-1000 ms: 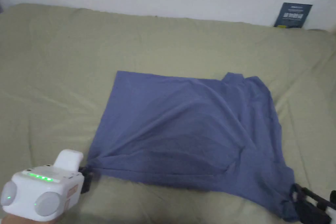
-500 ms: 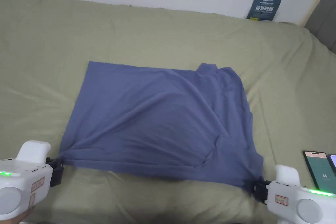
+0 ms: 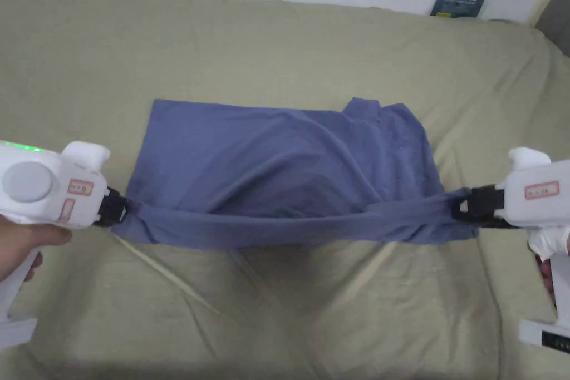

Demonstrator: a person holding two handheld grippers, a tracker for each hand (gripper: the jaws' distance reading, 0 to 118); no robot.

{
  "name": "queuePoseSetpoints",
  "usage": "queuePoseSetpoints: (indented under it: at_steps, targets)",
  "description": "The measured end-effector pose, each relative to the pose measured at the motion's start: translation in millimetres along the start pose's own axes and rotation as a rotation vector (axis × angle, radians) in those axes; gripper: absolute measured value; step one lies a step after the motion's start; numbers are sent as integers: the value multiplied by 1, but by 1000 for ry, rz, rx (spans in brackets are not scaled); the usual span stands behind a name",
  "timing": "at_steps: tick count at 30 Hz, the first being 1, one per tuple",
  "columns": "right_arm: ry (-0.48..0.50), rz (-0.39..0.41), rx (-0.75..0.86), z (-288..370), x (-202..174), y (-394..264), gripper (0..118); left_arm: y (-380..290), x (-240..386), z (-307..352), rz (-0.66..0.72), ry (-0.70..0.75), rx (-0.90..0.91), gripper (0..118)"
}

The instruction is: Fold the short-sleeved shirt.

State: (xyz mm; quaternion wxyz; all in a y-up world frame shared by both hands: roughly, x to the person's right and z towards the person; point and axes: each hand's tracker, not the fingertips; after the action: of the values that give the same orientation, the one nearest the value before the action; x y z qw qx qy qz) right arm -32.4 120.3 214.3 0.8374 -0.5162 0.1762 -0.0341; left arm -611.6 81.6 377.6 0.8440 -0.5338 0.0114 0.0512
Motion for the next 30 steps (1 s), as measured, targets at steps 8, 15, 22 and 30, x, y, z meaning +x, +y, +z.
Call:
queuePoseSetpoints:
  at_steps: [8,15,22,30]
  targets:
    - [-63,-112,-104,-88,-7,42,35,58,12,-77,235,-23,-138,7]
    - [-14,-65,165,-35,-8,6,118,34,-19,-41,339,-59,130,116]
    - [-10,97,636,86,-55,-145,115,-118,39,102,253,-9,781,116]
    - [-68,119,781,120,-76,-263,2,-217,115,124,122,150,741,0]
